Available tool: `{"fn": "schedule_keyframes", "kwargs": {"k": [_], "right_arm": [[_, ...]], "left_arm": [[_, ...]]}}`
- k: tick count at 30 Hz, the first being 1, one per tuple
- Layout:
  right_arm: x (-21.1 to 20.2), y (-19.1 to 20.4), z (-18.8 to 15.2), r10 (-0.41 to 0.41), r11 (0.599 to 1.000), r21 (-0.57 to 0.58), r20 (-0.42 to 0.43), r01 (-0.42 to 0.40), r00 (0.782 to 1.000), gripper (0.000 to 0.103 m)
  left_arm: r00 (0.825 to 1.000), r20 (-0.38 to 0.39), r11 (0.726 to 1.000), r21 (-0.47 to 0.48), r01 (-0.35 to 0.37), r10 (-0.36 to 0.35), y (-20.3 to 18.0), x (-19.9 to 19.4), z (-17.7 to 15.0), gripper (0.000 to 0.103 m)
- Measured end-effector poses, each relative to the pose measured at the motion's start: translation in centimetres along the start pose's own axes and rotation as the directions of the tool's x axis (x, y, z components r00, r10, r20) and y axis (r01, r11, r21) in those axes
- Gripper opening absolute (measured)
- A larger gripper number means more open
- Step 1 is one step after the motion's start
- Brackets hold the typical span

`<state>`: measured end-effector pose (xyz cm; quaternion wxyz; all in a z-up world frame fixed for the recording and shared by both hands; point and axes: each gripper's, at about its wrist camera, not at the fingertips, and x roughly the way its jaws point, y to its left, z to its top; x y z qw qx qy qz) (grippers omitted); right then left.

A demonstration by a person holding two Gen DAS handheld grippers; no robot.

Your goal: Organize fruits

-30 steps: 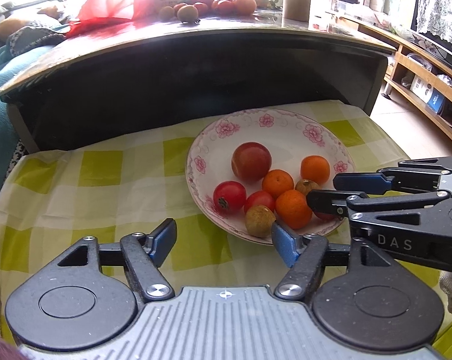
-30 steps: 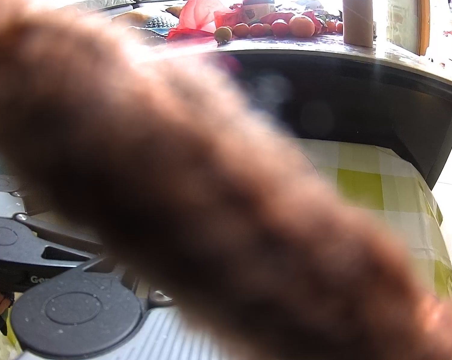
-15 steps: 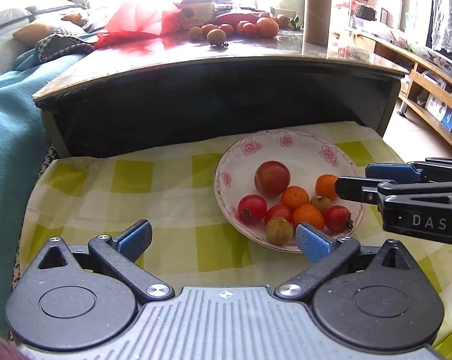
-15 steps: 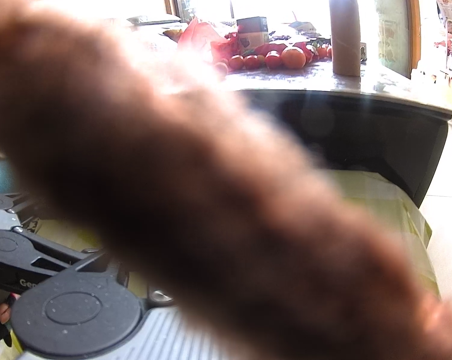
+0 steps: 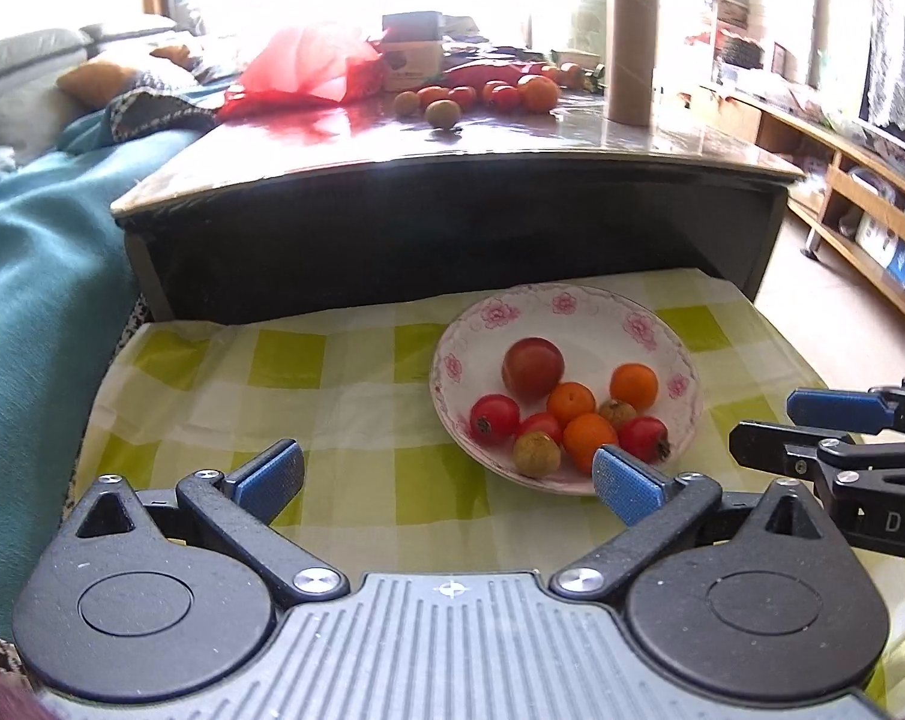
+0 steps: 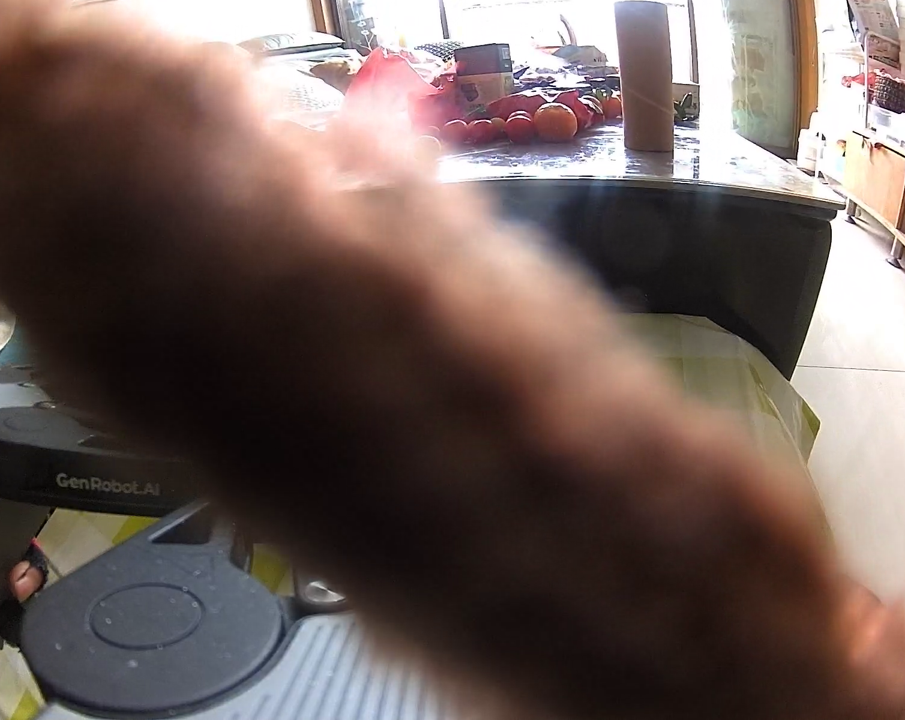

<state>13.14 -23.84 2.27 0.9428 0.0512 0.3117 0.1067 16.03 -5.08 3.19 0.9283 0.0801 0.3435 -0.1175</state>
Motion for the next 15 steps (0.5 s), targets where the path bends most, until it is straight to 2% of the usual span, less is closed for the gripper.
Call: {"fn": "schedule_keyframes", "kwargs": {"k": [4,6,11,15], "right_arm": [[-2.6,0.7,-1.1,-0.034,0.998,-0.051,0.023,0.036,0.999,0.060],[-3.6,0.7,-1.8,-0.041,0.998,-0.038,0.022,0.042,0.999,0.060],[-5.6,0.3,-3.1,-0.053,0.999,0.008,0.010,0.053,0.999,0.060],[-6.8,0.4,-3.7,-0.050,0.998,0.042,0.012,0.050,0.999,0.060]], "left_arm": [[0.999,0.019,0.997,0.072,-0.028,0.027,-1.9,-1.8,-0.7,0.103],[1.000,0.008,0.996,0.086,-0.022,0.022,-2.6,-2.3,-1.1,0.103],[1.000,-0.020,0.998,0.067,0.015,-0.014,-3.4,-3.1,-2.2,0.103],[1.000,-0.029,0.998,0.055,0.008,-0.006,-3.7,-3.8,-2.8,0.103]]}}
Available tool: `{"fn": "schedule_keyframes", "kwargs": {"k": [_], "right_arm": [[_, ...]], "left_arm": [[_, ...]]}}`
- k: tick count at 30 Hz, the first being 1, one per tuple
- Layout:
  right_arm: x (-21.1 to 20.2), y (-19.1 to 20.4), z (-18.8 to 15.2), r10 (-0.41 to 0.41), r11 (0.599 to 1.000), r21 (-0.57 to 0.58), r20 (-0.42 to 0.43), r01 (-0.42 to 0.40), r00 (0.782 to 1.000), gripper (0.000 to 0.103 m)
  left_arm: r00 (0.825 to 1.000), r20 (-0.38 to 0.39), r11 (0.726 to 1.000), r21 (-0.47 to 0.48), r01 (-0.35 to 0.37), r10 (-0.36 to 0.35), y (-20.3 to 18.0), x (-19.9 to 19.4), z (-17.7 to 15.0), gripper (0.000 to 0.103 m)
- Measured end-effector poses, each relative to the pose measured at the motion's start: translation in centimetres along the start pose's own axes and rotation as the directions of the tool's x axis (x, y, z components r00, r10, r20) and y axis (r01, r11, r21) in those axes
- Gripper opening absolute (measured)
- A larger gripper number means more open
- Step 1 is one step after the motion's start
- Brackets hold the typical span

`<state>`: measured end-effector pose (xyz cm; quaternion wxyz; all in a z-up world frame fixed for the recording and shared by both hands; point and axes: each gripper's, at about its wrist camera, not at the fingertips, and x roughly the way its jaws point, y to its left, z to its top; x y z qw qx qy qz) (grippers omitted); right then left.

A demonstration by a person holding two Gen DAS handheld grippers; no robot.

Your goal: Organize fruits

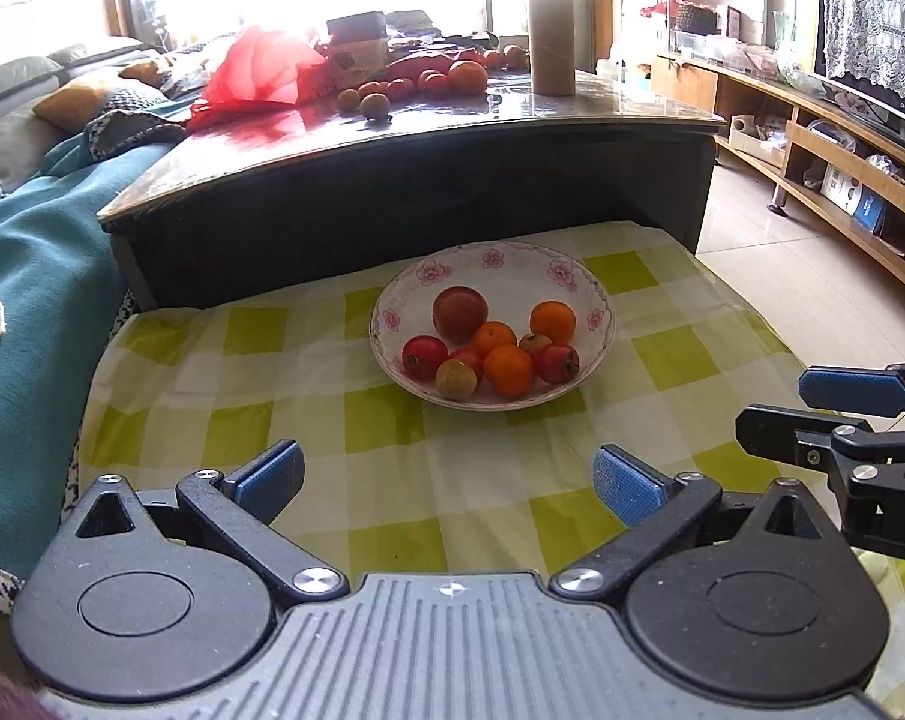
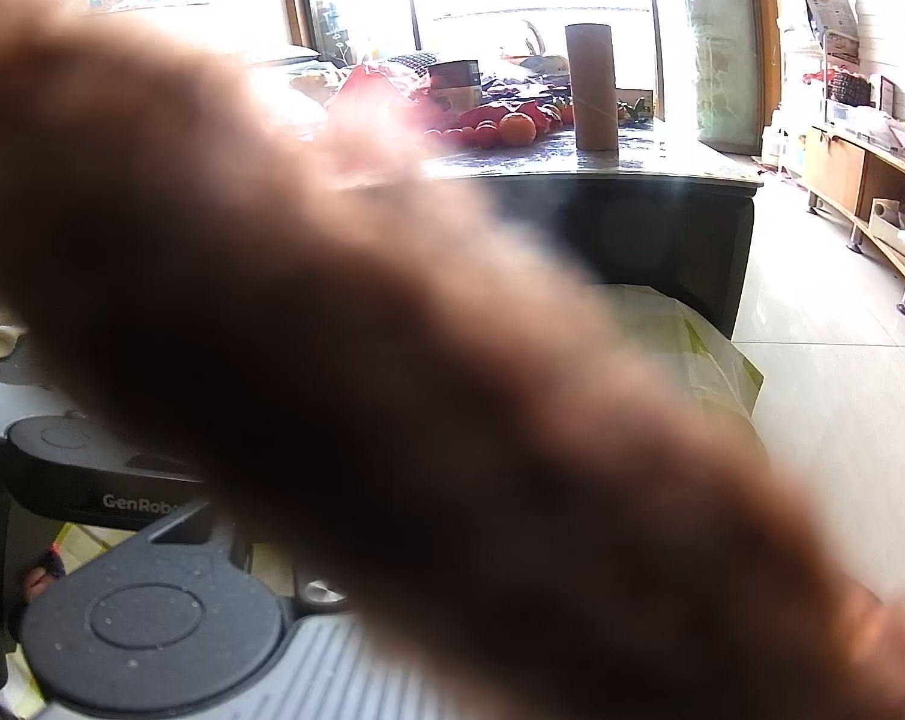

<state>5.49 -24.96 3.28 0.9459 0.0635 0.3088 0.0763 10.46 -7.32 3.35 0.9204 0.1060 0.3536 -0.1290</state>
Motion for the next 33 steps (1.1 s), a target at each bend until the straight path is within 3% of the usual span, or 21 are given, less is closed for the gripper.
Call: {"fn": "schedule_keyframes", "kwargs": {"k": [9,33], "right_arm": [[-1.9,1.1,-1.4,0.010,1.000,0.018,-0.004,-0.010,1.000,0.060],[-4.5,3.2,-4.1,0.014,1.000,0.005,-0.037,-0.014,0.999,0.060]], "left_arm": [[1.000,0.024,0.995,-0.095,-0.018,0.020,1.1,-2.2,-1.0,0.103],[1.000,0.006,0.998,-0.055,-0.021,0.022,-0.5,-4.9,-4.5,0.103]]}}
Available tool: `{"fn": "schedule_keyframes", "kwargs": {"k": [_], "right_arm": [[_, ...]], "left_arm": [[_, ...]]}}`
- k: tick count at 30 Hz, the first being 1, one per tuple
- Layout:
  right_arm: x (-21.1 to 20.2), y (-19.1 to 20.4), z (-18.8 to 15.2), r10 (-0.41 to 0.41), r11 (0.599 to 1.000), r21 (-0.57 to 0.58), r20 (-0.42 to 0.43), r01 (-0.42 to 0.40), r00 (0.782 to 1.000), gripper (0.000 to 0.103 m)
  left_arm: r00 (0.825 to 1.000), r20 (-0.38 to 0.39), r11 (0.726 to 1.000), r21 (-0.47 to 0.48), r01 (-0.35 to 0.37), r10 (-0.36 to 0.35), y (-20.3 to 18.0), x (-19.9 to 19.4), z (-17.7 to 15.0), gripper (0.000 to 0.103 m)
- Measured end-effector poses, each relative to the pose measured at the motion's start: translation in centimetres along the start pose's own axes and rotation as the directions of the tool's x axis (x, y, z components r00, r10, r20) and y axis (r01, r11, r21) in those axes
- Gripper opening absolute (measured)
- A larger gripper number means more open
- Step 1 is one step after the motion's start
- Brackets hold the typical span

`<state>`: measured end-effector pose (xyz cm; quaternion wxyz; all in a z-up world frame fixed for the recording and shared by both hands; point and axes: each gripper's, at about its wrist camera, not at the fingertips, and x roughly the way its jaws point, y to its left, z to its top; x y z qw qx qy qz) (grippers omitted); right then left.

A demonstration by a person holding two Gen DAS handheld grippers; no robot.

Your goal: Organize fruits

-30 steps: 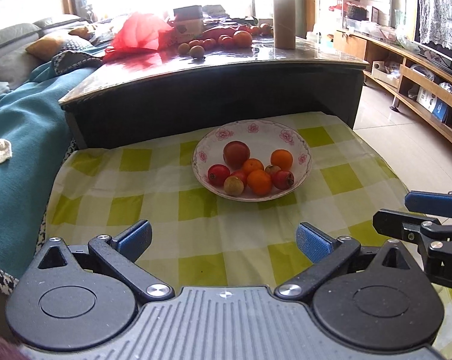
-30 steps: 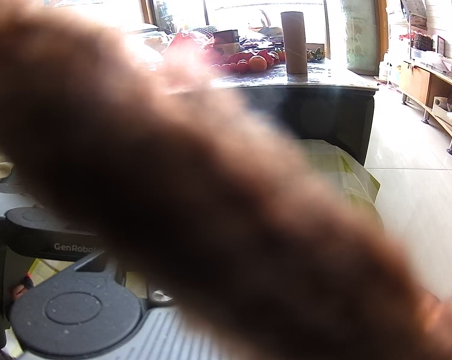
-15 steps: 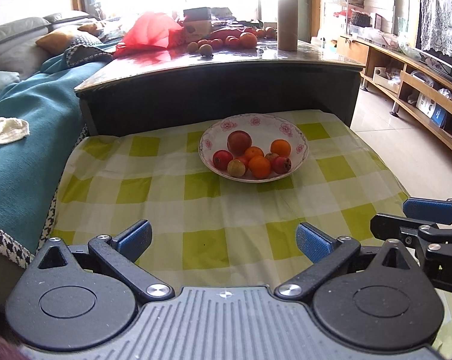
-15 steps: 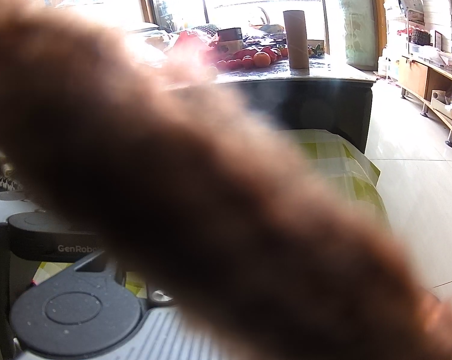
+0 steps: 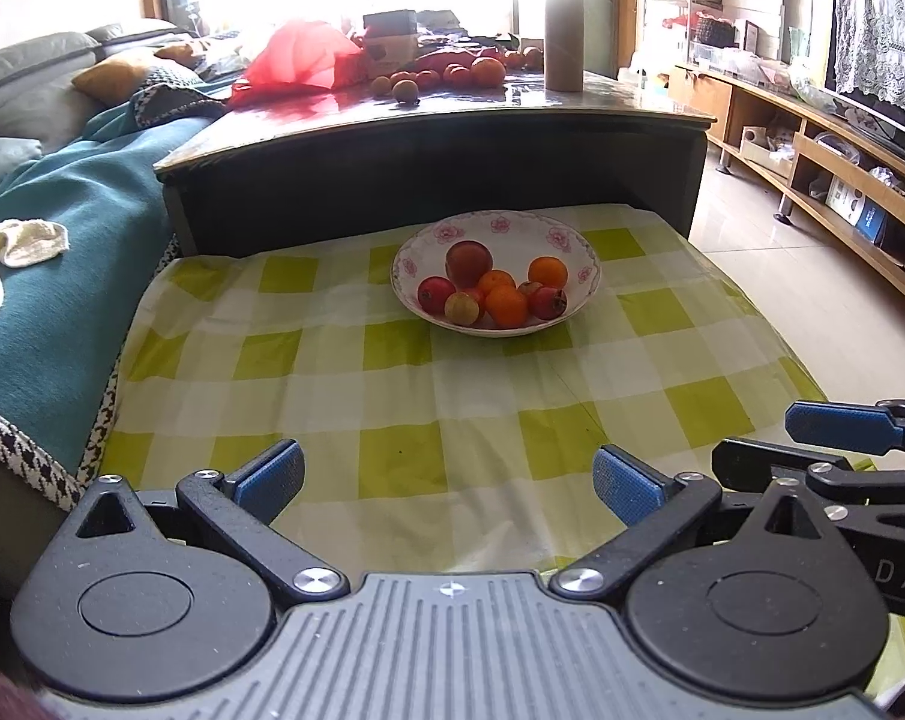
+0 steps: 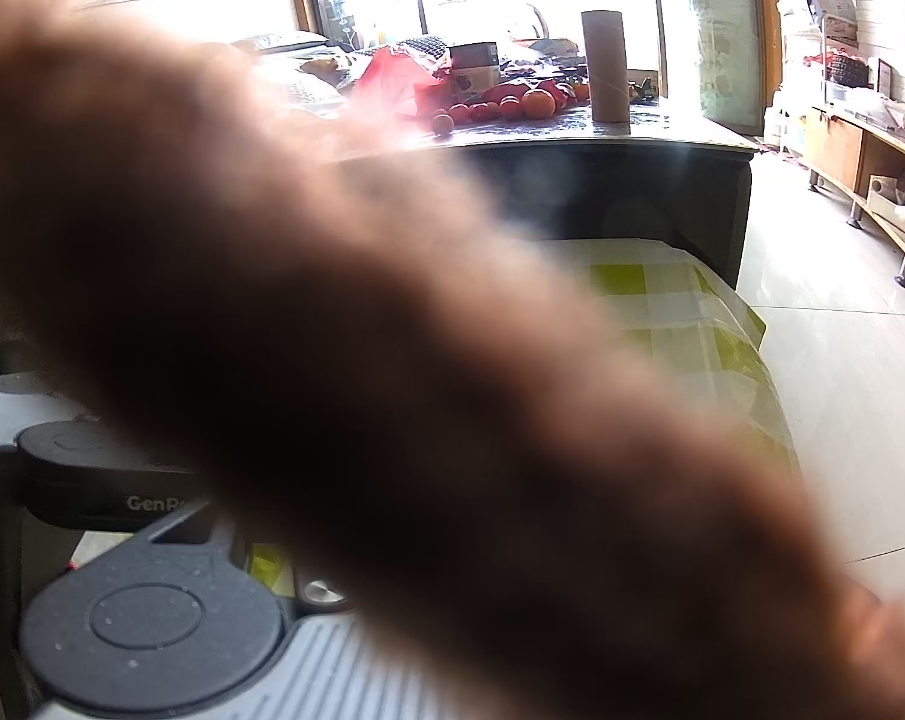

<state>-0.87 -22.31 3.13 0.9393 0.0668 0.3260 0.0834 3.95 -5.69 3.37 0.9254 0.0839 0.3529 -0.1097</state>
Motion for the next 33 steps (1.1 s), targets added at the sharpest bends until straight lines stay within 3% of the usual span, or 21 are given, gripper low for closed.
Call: {"fn": "schedule_keyframes", "kwargs": {"k": [33], "right_arm": [[0.23,0.27,-0.51,0.007,1.000,-0.002,-0.013,-0.007,1.000,0.060]], "left_arm": [[1.000,0.003,1.000,0.008,-0.003,0.003,0.06,0.08,-0.54,0.103]]}}
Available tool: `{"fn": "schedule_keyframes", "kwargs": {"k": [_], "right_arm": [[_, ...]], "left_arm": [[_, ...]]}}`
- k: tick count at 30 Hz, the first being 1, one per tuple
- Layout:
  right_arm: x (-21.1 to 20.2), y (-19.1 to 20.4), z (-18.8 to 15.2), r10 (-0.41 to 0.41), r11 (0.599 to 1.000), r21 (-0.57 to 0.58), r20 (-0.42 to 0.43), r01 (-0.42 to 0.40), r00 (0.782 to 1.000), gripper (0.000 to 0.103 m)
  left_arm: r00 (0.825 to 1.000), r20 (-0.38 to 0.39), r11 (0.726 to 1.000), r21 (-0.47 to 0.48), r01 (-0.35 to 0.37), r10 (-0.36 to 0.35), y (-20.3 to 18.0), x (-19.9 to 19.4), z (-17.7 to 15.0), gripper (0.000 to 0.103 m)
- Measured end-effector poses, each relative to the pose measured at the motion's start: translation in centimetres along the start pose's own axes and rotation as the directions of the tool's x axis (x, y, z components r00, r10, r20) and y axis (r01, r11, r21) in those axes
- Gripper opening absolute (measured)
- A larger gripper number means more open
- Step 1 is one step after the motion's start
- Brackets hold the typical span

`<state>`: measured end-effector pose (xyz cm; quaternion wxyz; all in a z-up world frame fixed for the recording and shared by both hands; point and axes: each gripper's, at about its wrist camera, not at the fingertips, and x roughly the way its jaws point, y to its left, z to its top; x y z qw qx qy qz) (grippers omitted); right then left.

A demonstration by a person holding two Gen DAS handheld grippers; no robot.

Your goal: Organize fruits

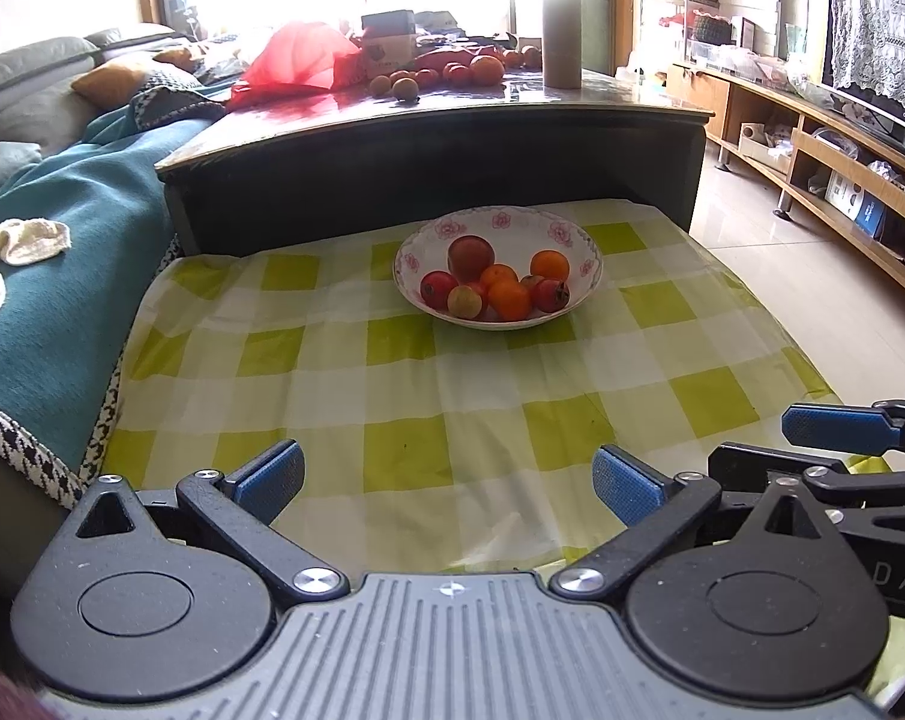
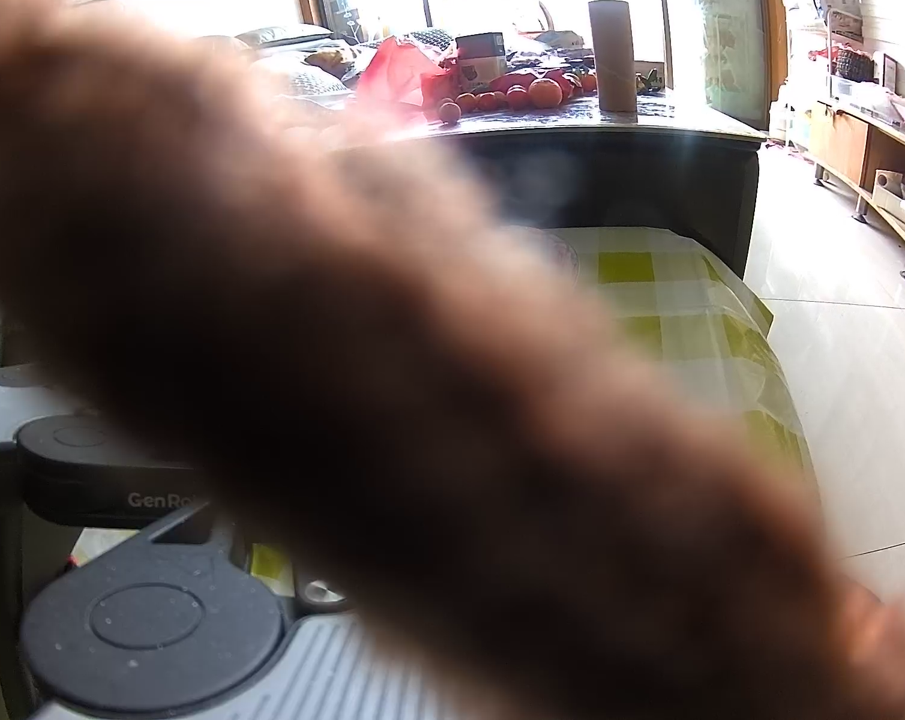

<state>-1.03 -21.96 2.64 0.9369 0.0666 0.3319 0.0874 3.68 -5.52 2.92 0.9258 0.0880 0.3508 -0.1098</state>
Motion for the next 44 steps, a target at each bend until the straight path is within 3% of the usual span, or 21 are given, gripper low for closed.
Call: {"fn": "schedule_keyframes", "kwargs": {"k": [44], "right_arm": [[0.50,0.04,-0.26,0.001,1.000,-0.003,-0.013,-0.001,1.000,0.060]], "left_arm": [[1.000,-0.024,1.000,0.004,-0.013,0.013,-0.04,0.58,-0.37,0.103]]}}
